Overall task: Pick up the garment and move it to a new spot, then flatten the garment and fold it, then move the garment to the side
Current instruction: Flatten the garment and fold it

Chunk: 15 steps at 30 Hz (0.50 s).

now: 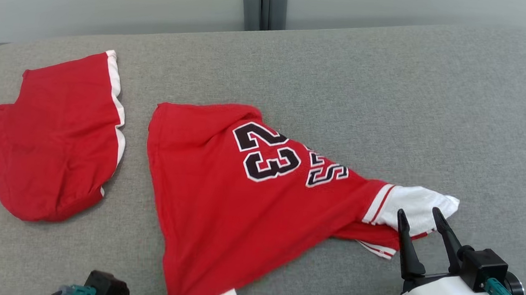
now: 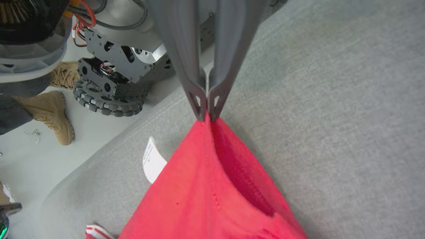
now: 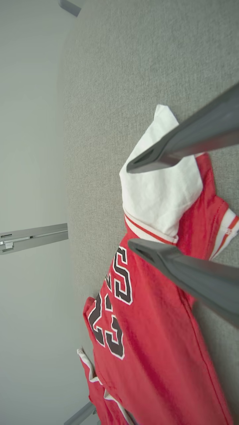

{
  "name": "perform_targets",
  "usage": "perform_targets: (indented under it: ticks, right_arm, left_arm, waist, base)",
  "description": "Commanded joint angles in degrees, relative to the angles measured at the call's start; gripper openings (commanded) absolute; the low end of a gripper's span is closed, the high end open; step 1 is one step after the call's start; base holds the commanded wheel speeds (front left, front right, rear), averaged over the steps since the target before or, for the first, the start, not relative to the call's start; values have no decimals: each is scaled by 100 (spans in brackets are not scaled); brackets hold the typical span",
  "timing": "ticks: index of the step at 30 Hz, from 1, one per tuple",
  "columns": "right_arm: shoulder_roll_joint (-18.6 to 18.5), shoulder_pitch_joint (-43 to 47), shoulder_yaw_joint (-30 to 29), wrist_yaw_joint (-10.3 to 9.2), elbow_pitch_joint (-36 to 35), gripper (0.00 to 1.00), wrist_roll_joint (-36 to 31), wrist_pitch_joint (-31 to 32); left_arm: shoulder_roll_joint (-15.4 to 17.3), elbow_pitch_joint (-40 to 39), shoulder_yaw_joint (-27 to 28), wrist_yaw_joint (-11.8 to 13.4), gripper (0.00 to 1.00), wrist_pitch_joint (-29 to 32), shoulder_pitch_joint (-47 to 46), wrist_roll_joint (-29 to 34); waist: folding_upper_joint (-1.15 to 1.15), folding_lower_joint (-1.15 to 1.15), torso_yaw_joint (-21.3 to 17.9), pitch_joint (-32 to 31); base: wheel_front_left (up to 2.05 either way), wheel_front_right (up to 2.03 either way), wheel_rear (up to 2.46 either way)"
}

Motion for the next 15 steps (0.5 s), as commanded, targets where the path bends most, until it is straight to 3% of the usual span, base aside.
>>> perform_targets:
  ticks: [1,4,10,11,12,13,15]
  right_arm:
    - [-9,51,19,-6,-1,100,12,-20]
    - [-10,11,20,-6,-14,100,9,-20]
    - [-11,-76,51,-6,15,100,-50,-20]
    - [-10,-73,45,-6,15,100,-64,-20]
    - [-10,-68,29,-6,15,100,-86,-20]
    - [-9,-61,18,-6,13,100,-97,-20]
    - [-10,-26,-1,-7,14,100,-111,-20]
  left_arm:
    - [76,30,-2,63,0,43,90,-68]
    - [2,280,42,151,0,-45,139,-113]
    - [-409,1199,8,74,0,-335,18,-114]
    - [-465,1305,11,71,22,-368,14,-130]
    - [-532,1412,24,83,67,-422,17,-149]
    - [-583,1489,32,85,100,-456,26,-174]
    - [-630,1638,51,137,100,-527,94,-191]
  waist:
    - [0,0,68,-14]
    - [0,0,120,28]
    - [0,0,116,61]
    - [0,0,105,56]
    - [0,0,93,48]
    - [0,0,82,38]
    - [0,0,52,5]
  base:
    - [0,0,0]
    - [0,0,0]
    - [0,0,0]
    - [0,0,0]
    - [0,0,0]
    - [0,0,0]
    - [0,0,0]
